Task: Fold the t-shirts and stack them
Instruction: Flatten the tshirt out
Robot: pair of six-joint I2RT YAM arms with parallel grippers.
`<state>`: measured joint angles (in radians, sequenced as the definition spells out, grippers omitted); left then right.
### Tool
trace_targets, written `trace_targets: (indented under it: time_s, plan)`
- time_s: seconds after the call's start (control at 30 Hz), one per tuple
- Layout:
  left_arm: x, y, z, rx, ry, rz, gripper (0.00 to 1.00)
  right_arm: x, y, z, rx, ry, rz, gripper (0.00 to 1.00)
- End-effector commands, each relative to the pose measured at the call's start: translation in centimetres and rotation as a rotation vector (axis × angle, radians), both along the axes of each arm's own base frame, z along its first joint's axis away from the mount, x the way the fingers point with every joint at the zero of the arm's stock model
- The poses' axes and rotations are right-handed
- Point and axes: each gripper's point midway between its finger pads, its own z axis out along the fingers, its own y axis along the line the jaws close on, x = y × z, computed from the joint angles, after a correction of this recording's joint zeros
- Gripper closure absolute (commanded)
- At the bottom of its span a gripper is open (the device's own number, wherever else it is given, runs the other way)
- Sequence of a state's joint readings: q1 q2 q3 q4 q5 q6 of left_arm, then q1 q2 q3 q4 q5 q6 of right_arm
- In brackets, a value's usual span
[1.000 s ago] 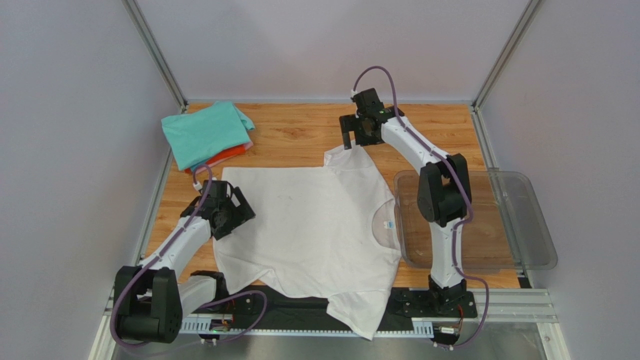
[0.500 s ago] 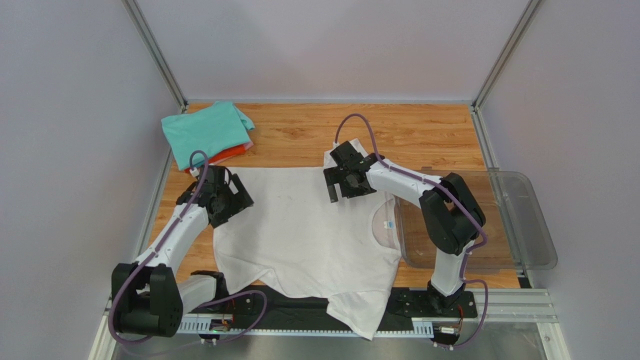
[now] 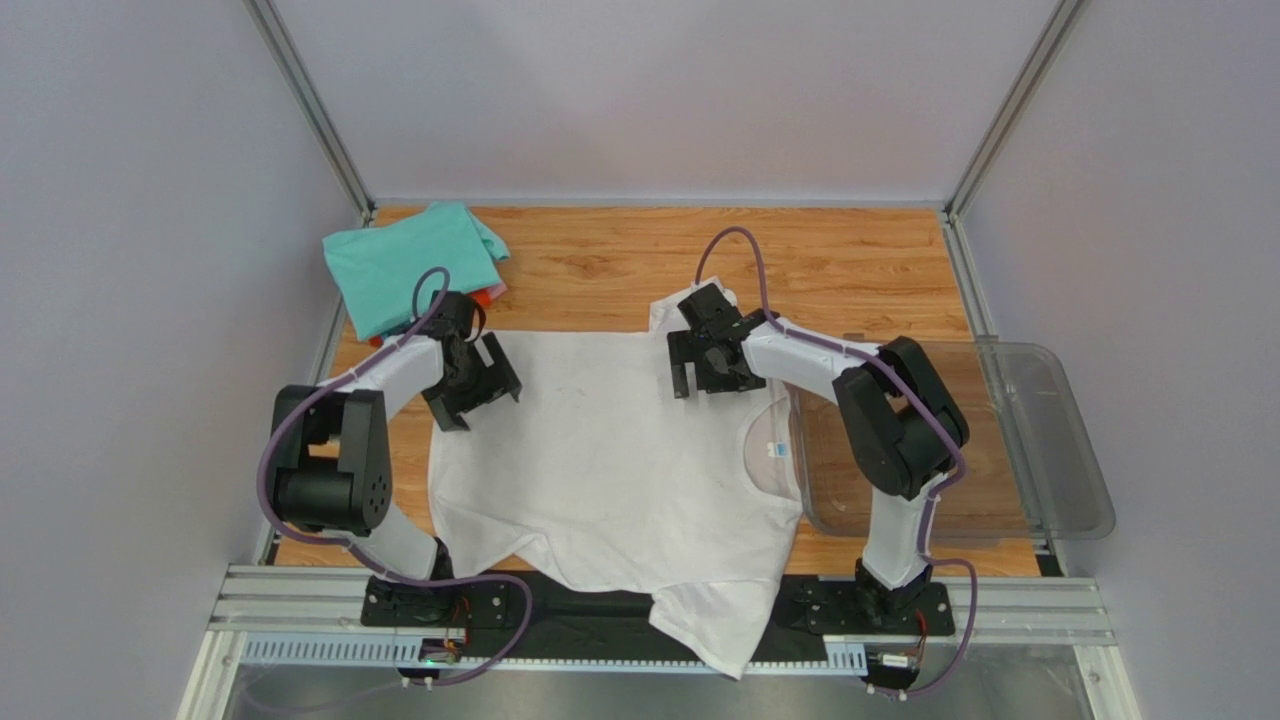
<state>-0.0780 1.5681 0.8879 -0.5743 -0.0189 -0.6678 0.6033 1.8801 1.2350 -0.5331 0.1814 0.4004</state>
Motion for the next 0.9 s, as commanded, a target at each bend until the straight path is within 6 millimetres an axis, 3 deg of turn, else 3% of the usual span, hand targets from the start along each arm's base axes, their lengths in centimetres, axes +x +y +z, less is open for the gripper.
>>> trace_targets:
  time_s: [0.0,0.3,0.4,0.43,0.5,0.57,0.6,0.7,0.73,0.77,0.8,0.83,0.87]
  plan:
    - [2.5,-0.2,-0.1,0.003,-0.009,-0.025,0.0,1.8,-0.3,-0.9,0.016,-0.007,-0.043,0.0]
    - [6.7,-0.1,-1.4,0.028,0.058,-0.054,0.0,4.6,-1.6,-2.5,0.022,0.025,-0.085,0.0]
    - [8.9,-0.1,-0.4,0.043,0.028,-0.073,0.0,5.7,-1.7,-2.6,0.004,0.014,-0.066,0.0]
    - [10.3,-0.1,0.9,0.047,-0.011,-0.072,0.0,6.2,-1.4,-2.2,0.009,-0.001,-0.061,0.0]
    - [11.3,-0.2,2.4,0.045,-0.036,-0.085,0.0,7.5,-0.9,-0.6,0.009,-0.032,-0.036,0.0]
    - [12.9,-0.8,5.2,0.02,-0.101,-0.1,0.0,8.3,-0.7,1.5,0.004,-0.065,-0.033,0.0]
    - [12.9,-0.8,6.8,0.02,-0.129,-0.106,0.0,8.6,-0.8,3.3,0.008,-0.102,-0.039,0.0]
    - [11.7,-1.5,8.9,-0.01,-0.169,-0.113,0.0,7.9,-0.8,5.8,0.027,-0.151,-0.052,0.0]
    - [9.9,-1.5,9.5,-0.008,-0.174,-0.112,0.0,7.3,-0.4,7.7,0.053,-0.188,-0.046,0.0]
    - [8.7,-1.6,9.6,-0.01,-0.176,-0.109,0.0,6.7,-0.2,8.5,0.07,-0.206,-0.045,0.0]
    - [7.4,-1.9,11.4,-0.019,-0.228,-0.1,0.0,5.1,-0.6,9.1,0.075,-0.219,-0.057,0.0]
    - [4.5,-1.9,9.3,-0.018,-0.174,-0.103,0.0,3.7,0.2,9.4,0.078,-0.23,-0.038,0.0]
    - [3.1,-1.9,9.2,-0.017,-0.181,-0.1,0.0,2.7,0.3,9.7,0.081,-0.245,-0.042,0.0]
